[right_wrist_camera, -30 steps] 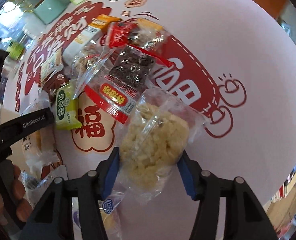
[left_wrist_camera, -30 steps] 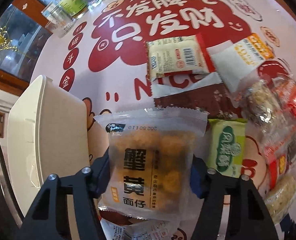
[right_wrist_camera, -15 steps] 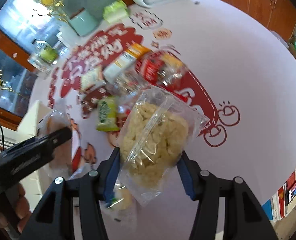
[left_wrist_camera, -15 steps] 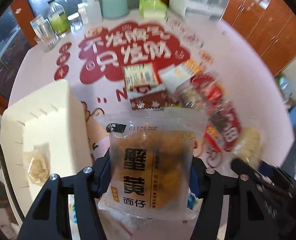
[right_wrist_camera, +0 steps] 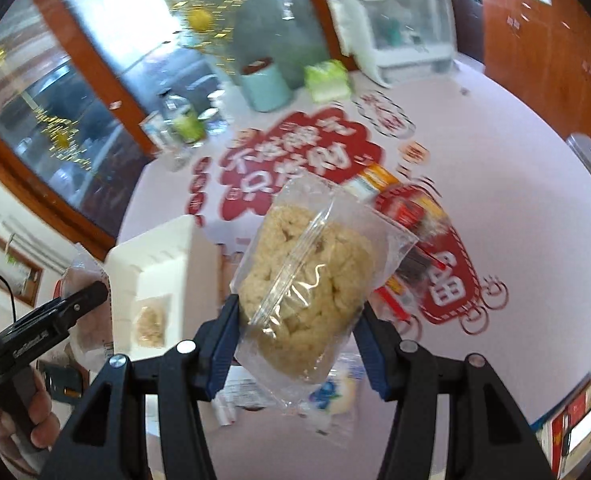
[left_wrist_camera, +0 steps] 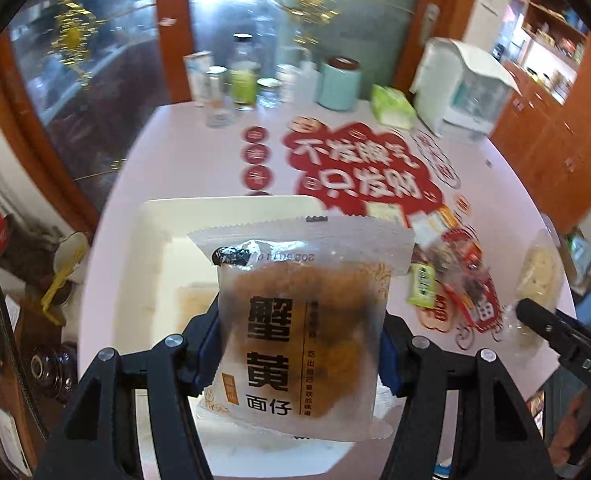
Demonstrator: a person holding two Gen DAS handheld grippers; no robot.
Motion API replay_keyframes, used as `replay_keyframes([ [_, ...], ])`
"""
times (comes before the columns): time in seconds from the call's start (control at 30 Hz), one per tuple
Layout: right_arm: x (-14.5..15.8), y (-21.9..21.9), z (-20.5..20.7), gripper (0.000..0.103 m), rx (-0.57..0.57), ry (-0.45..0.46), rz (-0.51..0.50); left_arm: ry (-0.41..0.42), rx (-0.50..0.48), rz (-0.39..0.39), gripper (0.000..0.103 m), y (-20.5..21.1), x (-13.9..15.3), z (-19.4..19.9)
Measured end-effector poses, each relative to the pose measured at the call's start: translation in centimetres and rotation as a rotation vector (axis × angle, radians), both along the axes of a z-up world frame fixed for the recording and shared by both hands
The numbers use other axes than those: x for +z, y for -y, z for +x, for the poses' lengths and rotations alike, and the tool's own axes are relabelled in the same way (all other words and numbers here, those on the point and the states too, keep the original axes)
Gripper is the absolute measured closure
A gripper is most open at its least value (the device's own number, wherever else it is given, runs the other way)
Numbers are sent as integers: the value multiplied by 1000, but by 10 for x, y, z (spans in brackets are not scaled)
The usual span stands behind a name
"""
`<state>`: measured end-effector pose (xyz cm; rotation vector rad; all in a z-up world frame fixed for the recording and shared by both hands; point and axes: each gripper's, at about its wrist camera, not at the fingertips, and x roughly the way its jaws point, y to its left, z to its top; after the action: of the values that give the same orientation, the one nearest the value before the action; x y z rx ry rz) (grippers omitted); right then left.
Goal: Organize snacks
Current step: 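Carry both bags into the white tray and open both tools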
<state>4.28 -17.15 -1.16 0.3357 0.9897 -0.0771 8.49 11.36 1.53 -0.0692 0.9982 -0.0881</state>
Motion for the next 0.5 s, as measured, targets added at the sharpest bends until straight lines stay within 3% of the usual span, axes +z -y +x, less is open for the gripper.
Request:
replay_keyframes([
  [0.5,24,-131,21,48,304,35,-72,48,95,14,40,-71,-7,-37],
])
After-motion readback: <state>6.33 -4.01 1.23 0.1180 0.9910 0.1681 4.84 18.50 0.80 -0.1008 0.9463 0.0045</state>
